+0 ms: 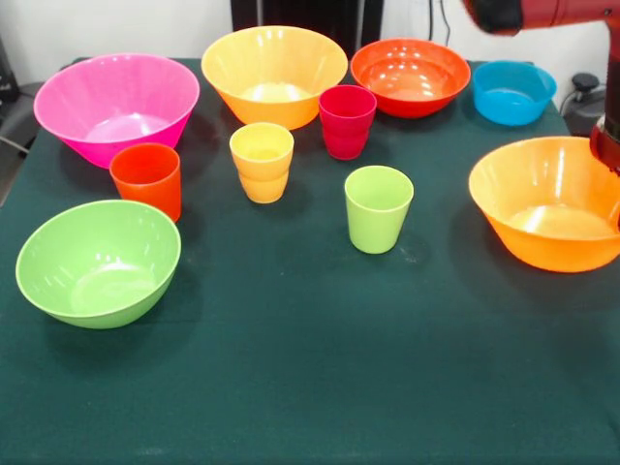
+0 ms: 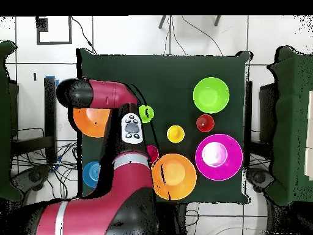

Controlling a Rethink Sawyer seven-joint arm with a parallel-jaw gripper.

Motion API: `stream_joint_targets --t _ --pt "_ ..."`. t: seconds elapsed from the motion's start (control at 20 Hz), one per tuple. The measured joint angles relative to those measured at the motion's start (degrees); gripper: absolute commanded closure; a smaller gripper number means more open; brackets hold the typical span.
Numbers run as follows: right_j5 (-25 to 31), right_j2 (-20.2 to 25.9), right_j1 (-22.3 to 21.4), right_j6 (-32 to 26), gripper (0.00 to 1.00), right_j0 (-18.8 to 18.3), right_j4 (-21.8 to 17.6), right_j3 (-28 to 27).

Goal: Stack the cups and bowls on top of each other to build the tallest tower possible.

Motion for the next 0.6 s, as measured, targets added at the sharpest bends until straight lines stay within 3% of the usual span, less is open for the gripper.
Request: stream_joint_targets --t 0.35,0.6 --pt "-0.1 6.6 0.0 -4.5 1.00 -4.3 -2.2 1.0" --pt "-0.1 13.9 0.0 -8.2 1.00 -9.0 -4.3 3.2"
